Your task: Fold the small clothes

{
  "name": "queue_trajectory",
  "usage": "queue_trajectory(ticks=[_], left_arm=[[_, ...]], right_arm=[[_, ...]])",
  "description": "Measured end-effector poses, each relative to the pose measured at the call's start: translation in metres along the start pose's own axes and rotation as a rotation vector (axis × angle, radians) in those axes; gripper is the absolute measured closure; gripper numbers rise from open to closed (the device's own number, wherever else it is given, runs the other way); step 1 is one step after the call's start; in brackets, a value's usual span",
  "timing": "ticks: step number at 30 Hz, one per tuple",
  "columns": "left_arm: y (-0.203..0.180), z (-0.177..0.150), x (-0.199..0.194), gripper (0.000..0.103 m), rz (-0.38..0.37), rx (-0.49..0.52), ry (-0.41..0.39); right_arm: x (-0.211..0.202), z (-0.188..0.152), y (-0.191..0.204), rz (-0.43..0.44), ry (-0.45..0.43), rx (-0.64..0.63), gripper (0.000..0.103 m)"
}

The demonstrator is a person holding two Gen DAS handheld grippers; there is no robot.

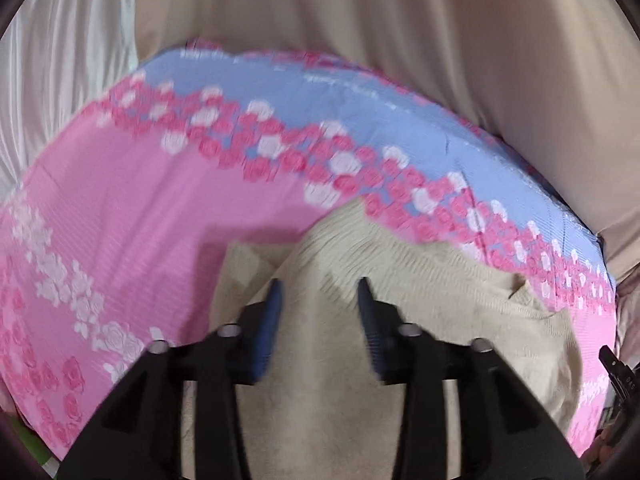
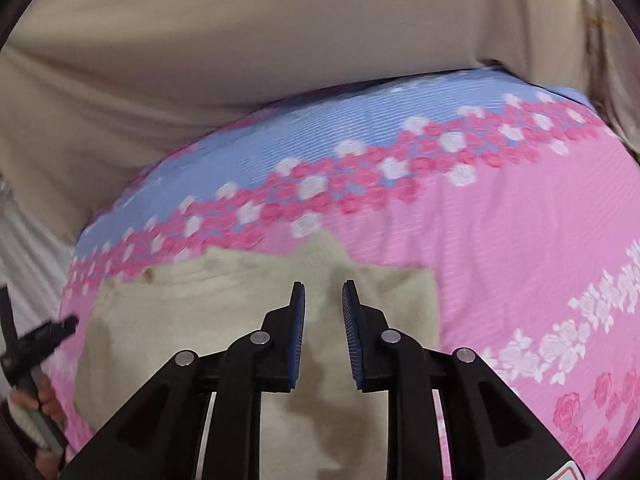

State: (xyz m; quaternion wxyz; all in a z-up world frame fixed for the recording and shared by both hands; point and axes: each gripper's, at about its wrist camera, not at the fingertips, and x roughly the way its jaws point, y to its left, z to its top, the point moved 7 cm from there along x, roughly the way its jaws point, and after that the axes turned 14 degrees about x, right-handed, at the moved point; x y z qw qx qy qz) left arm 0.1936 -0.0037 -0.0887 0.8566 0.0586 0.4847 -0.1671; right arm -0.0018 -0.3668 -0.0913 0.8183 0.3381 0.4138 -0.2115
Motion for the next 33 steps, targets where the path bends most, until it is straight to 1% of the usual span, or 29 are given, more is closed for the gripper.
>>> queue_trajectory(ticks=[1,2,3,4,5,6,7,9,10,11,12,13,14,15,17,18,19,20,21,22,24,26,28,29,30,32,33], left_arm=[[-0.006,0.001,0.005,0.062,0.0,0.021,0.01],[-0.011,0.0,0.015,0.062,0.021,0.046,0.032],[-0.011,-0.001,0.025,0.063,0.038,0.058,0.054],[-0.013,-0.005,0.033,0.063,0.047,0.06,0.077],[-0.011,-0.011,0.041,0.063,0.048,0.052,0.104],[-0.009,-0.016,0.044,0.063,0.049,0.042,0.117],[-0.007,-0.019,0.044,0.063,0.051,0.031,0.12],[-0.004,-0.022,0.042,0.063,0.047,0.021,0.116],[-0.003,-0.024,0.043,0.063,0.05,0.022,0.117],[-0.004,-0.024,0.044,0.063,0.052,0.025,0.119],[-0.005,-0.025,0.045,0.063,0.053,0.03,0.123],[-0.005,-0.025,0.046,0.063,0.055,0.033,0.127],[-0.007,-0.025,0.047,0.063,0.054,0.037,0.127],[-0.007,-0.024,0.046,0.063,0.057,0.04,0.128],[-0.007,-0.024,0.045,0.063,0.055,0.045,0.125],[-0.007,-0.024,0.045,0.063,0.056,0.047,0.125],[-0.006,-0.024,0.045,0.063,0.059,0.045,0.126],[-0.005,-0.025,0.045,0.063,0.058,0.041,0.128],[-0.004,-0.026,0.046,0.063,0.058,0.037,0.132],[-0.004,-0.026,0.046,0.063,0.057,0.035,0.134],[-0.003,-0.027,0.043,0.063,0.056,0.038,0.132],[0.0,-0.027,0.033,0.062,0.047,0.031,0.119],[0.008,-0.027,0.021,0.058,0.016,-0.006,0.094],[0.016,-0.03,0.014,0.047,-0.021,-0.054,0.079],[0.025,-0.034,0.009,0.035,-0.047,-0.104,0.075],[0.048,-0.047,0.008,0.03,-0.084,-0.217,0.085],[0.058,-0.055,0.01,0.03,-0.093,-0.264,0.101]], right_arm=[[0.016,-0.006,0.0,-0.036,0.032,-0.024,0.082],[0.034,-0.01,-0.005,-0.083,0.069,-0.039,0.081],[0.055,-0.018,-0.016,-0.148,0.112,-0.044,0.08],[0.067,-0.023,-0.025,-0.149,0.137,-0.017,0.081],[0.06,-0.022,-0.026,-0.125,0.117,0.016,0.081],[0.053,-0.02,-0.025,-0.119,0.123,0.037,0.081],[0.041,-0.016,-0.02,-0.097,0.105,0.051,0.08],[0.027,-0.013,-0.012,-0.07,0.077,0.026,0.078],[0.028,-0.015,-0.011,-0.082,0.083,0.004,0.074],[0.035,-0.02,-0.013,-0.115,0.096,-0.03,0.072],[0.048,-0.025,-0.018,-0.16,0.124,-0.06,0.071],[0.057,-0.033,-0.024,-0.177,0.15,-0.068,0.071],[0.054,-0.031,-0.022,-0.164,0.126,-0.05,0.07],[0.049,-0.03,-0.019,-0.154,0.125,-0.033,0.07],[0.034,-0.027,-0.009,-0.103,0.098,-0.025,0.069],[0.031,-0.027,-0.006,-0.104,0.089,-0.046,0.067],[0.034,-0.03,-0.005,-0.129,0.087,-0.085,0.063],[0.041,-0.032,-0.007,-0.161,0.094,-0.114,0.061],[0.051,-0.038,-0.014,-0.199,0.123,-0.129,0.061],[0.055,-0.039,-0.016,-0.189,0.14,-0.115,0.061],[0.041,-0.034,-0.017,-0.15,0.118,-0.06,0.061],[0.025,-0.031,-0.015,-0.122,0.086,-0.05,0.06],[0.015,-0.03,-0.019,-0.131,0.072,-0.065,0.053],[0.011,-0.031,-0.027,-0.15,0.063,-0.067,0.048],[0.007,-0.033,-0.033,-0.163,0.06,-0.061,0.046],[0.001,-0.037,-0.057,-0.196,0.064,-0.009,0.042],[-0.002,-0.04,-0.069,-0.197,0.069,0.032,0.04]])
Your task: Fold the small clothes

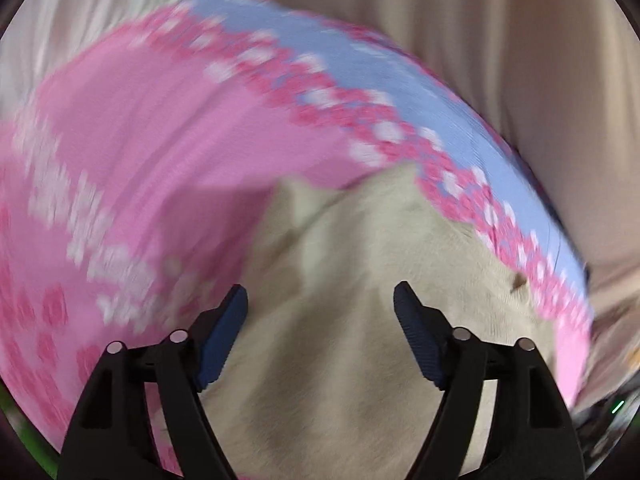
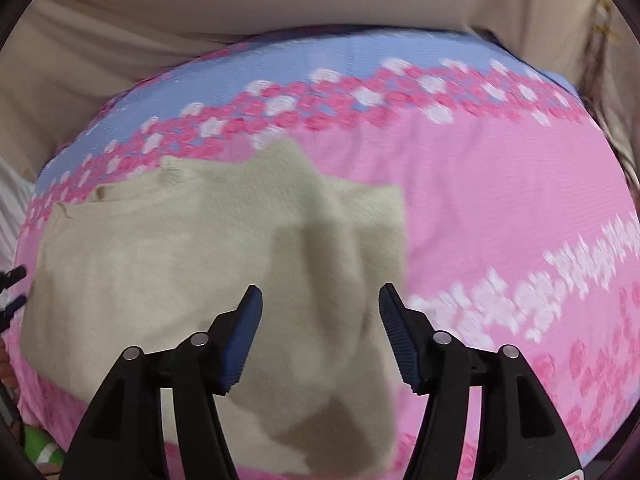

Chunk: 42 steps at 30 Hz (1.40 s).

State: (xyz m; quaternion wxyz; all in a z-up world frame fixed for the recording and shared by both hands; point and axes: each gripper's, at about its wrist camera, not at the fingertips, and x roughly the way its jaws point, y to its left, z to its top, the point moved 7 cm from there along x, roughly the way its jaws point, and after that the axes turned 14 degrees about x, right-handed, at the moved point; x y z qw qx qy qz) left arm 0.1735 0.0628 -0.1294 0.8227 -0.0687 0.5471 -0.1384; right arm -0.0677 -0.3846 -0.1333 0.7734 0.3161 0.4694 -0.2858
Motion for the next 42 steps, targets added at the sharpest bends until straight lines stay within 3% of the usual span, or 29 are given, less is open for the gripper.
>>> queue_trajectory(ticks=[2,5,8,10,14,16,17,18,19,21,24,27,29,32,33,36,37,38,39,42], left_arm=[[0.024,-0.015,0.009,0.03,-0.021,-0.117,0.045],[0.035,-0.035,0.02,0.03,-0.079,-0.214,0.084],[0.027,-0.041,0.019,0.029,-0.082,-0.183,0.07],[0.018,-0.042,0.02,0.029,-0.085,-0.154,0.084],[0.011,-0.042,0.017,0.028,-0.102,-0.146,0.091],[0.011,-0.043,0.017,0.028,-0.101,-0.143,0.091],[0.01,-0.043,0.019,0.033,-0.094,-0.125,0.099],[0.009,-0.043,0.021,0.055,-0.086,-0.111,0.104],[0.009,-0.044,0.023,0.069,-0.072,-0.097,0.117],[0.013,-0.044,0.021,0.086,-0.117,-0.13,0.129],[0.015,-0.041,0.001,0.089,-0.201,-0.165,0.114],[0.011,-0.044,-0.018,0.089,-0.256,-0.165,0.117],[0.011,-0.052,-0.016,0.088,-0.255,-0.168,0.145],[0.017,-0.062,0.007,0.076,-0.174,-0.144,0.155],[0.02,-0.063,0.012,0.067,-0.15,-0.154,0.147],[0.025,-0.057,0.013,0.059,-0.126,-0.204,0.098],[0.024,-0.054,0.013,0.061,-0.128,-0.205,0.091],[0.019,-0.051,0.015,0.083,-0.154,-0.192,0.107],[0.016,-0.047,0.014,0.089,-0.162,-0.186,0.116],[-0.024,-0.028,-0.024,0.091,-0.245,-0.106,0.057]], right_arm=[[0.003,-0.009,-0.024,0.034,0.04,0.106,0.037],[0.014,-0.027,-0.042,0.152,0.144,0.263,0.036],[0.021,-0.038,-0.043,0.209,0.174,0.324,0.033],[0.02,-0.041,-0.038,0.229,0.164,0.34,0.023],[0.019,-0.047,-0.023,0.259,0.193,0.349,0.019],[0.02,-0.049,-0.019,0.233,0.178,0.305,0.019],[0.02,-0.048,-0.017,0.215,0.169,0.28,0.022],[0.02,-0.047,-0.015,0.204,0.163,0.255,0.043],[0.02,-0.047,-0.013,0.218,0.185,0.25,0.078],[0.011,-0.04,-0.017,0.245,0.196,0.267,0.081],[-0.016,-0.033,-0.017,0.258,0.181,0.217,0.083],[-0.032,-0.035,-0.02,0.251,0.183,0.182,0.083],[-0.023,-0.042,-0.026,0.198,0.192,0.136,0.081],[0.009,-0.056,-0.04,0.142,0.251,0.147,0.066],[0.009,-0.055,-0.044,0.148,0.243,0.179,0.06],[-0.009,-0.044,-0.048,0.175,0.172,0.239,0.057],[-0.015,-0.039,-0.049,0.168,0.144,0.235,0.054],[-0.023,-0.032,-0.051,0.152,0.11,0.228,0.053],[-0.031,-0.025,-0.053,0.138,0.075,0.223,0.052],[-0.052,-0.01,-0.056,0.144,0.011,0.212,0.047]])
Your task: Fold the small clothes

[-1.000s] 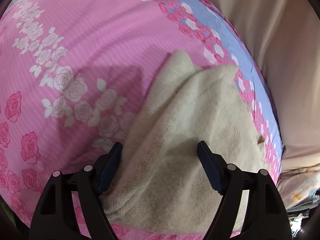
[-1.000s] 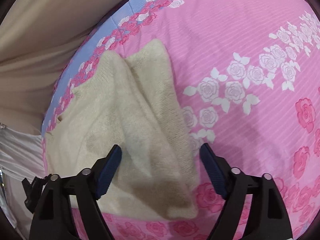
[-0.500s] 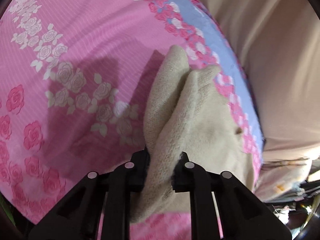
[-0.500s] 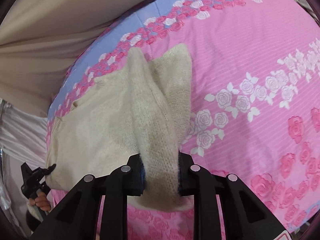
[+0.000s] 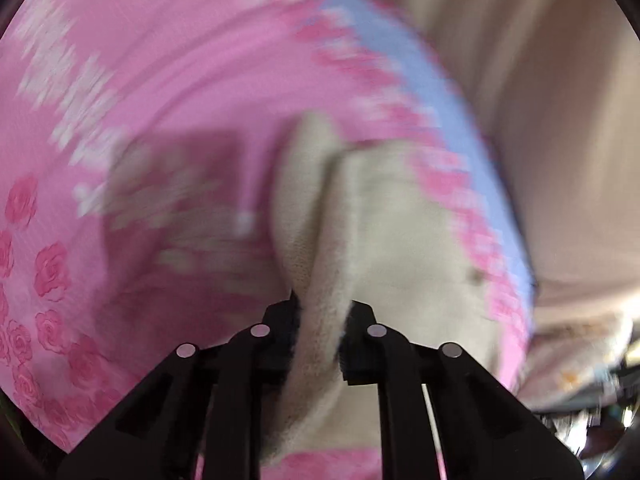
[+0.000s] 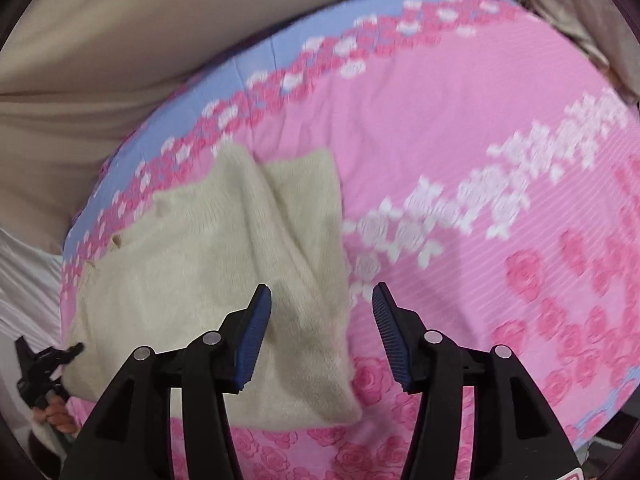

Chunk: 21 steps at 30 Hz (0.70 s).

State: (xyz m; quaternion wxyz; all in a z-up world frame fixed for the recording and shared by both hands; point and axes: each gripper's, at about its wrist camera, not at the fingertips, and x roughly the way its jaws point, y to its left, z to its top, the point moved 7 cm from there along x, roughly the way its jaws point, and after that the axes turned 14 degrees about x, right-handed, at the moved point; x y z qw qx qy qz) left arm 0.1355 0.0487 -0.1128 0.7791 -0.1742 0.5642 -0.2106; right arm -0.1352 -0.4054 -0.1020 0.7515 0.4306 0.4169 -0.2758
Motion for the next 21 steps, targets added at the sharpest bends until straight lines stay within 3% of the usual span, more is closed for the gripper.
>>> queue_trajectory(ticks=[6,8,11,15,16,18,19,21], left_arm=[[-0.178,-0.002,-0.043,0.091,-0.206,0.331,-0.035],[-0.239,-0.022,-0.028,0.091,-0.281,0.428,0.021],[-0.298,-0.065,0.013,0.09,-0.29,0.554,0.12],[-0.327,-0.132,0.089,0.082,-0.233,0.675,0.265],[-0.324,-0.144,0.1,0.085,-0.2,0.679,0.294],[-0.318,-0.15,0.092,0.08,-0.245,0.642,0.279],[-0.317,-0.146,0.08,0.075,-0.271,0.631,0.247],[-0.309,-0.126,0.046,0.044,-0.272,0.626,0.135]], right_arm=[[-0.012,0.002,0.022,0.082,-0.002,-0.036,0.044],[-0.007,-0.002,0.03,0.109,0.018,-0.053,0.044],[0.008,-0.007,0.039,0.137,0.064,-0.088,0.044],[0.031,-0.01,0.03,0.166,0.119,-0.08,0.037],[0.035,-0.008,0.023,0.149,0.124,-0.067,0.037],[0.035,-0.004,0.007,0.139,0.138,-0.026,0.037],[0.029,0.0,0.0,0.163,0.132,0.001,0.037],[0.019,0.003,-0.008,0.204,0.133,0.052,0.034]])
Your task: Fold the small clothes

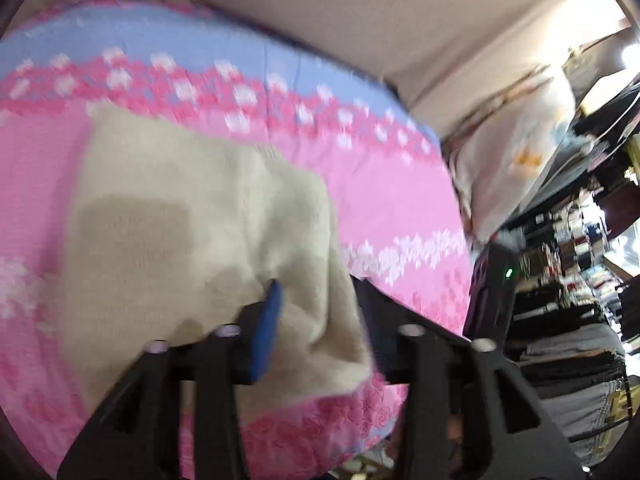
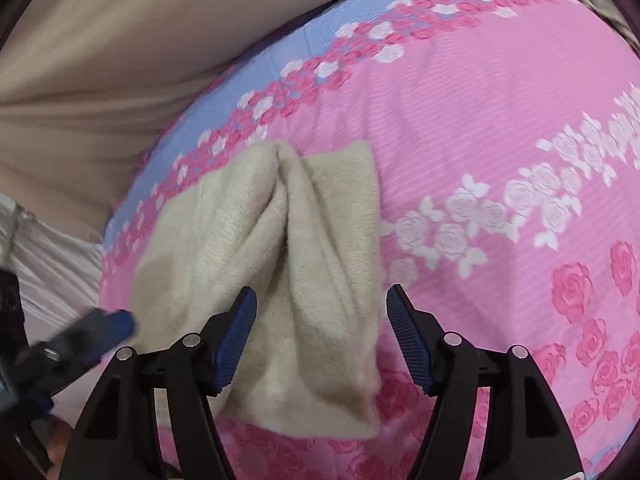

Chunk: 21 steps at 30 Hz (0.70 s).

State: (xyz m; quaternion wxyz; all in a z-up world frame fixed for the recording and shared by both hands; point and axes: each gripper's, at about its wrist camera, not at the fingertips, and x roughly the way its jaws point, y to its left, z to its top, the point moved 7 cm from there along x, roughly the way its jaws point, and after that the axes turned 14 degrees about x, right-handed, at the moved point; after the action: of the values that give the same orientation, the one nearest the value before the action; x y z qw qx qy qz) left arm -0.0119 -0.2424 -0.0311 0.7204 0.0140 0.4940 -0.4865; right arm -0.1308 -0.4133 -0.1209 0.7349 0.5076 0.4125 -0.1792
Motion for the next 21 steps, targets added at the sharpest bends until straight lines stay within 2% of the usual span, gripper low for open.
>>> queue_trajectory(ticks=[2,3,4,6,9,11,12,13,15,18,19,20,21], left_arm=[[0.023,0.011,-0.042,0.031,0.08,-0.014,-0.12],[0.038,0.013,-0.059,0.031,0.124,-0.025,-0.154],[0.05,0.014,-0.07,0.031,0.155,-0.036,-0.169],[0.078,0.014,-0.085,0.031,0.225,-0.075,-0.185],[0.107,0.003,-0.096,0.031,0.301,-0.122,-0.181],[0.117,-0.007,-0.098,0.031,0.318,-0.137,-0.174],[0.12,-0.01,-0.098,0.031,0.321,-0.139,-0.17],[0.122,-0.014,-0.099,0.031,0.331,-0.137,-0.161],[0.12,-0.021,-0.095,0.031,0.353,-0.12,-0.145],[0.12,-0.023,-0.091,0.028,0.361,-0.101,-0.136],[0.121,-0.025,-0.089,0.027,0.357,-0.105,-0.125],[0.123,-0.029,-0.082,0.026,0.344,-0.117,-0.1],[0.125,-0.035,-0.075,0.026,0.33,-0.128,-0.074]], right_arm=[[-0.008,0.002,0.0,0.088,0.025,0.065,0.032],[-0.009,0.002,0.004,0.138,0.045,0.1,0.029],[-0.005,0.001,0.007,0.169,0.067,0.122,0.026],[0.008,-0.001,0.017,0.197,0.117,0.145,0.025],[0.034,-0.011,0.035,0.165,0.176,0.111,0.025],[0.047,-0.015,0.051,0.127,0.171,0.035,0.033],[0.051,-0.016,0.061,0.089,0.166,-0.019,0.061],[0.05,-0.015,0.069,0.05,0.157,-0.072,0.084],[0.025,-0.008,0.092,0.108,0.118,-0.124,0.084],[-0.004,0.003,0.096,0.088,0.049,-0.194,0.086],[-0.003,0.006,0.088,0.059,0.043,-0.204,0.086],[0.004,0.009,0.07,-0.001,0.044,-0.21,0.085],[0.018,0.01,0.048,-0.083,0.055,-0.219,0.079]])
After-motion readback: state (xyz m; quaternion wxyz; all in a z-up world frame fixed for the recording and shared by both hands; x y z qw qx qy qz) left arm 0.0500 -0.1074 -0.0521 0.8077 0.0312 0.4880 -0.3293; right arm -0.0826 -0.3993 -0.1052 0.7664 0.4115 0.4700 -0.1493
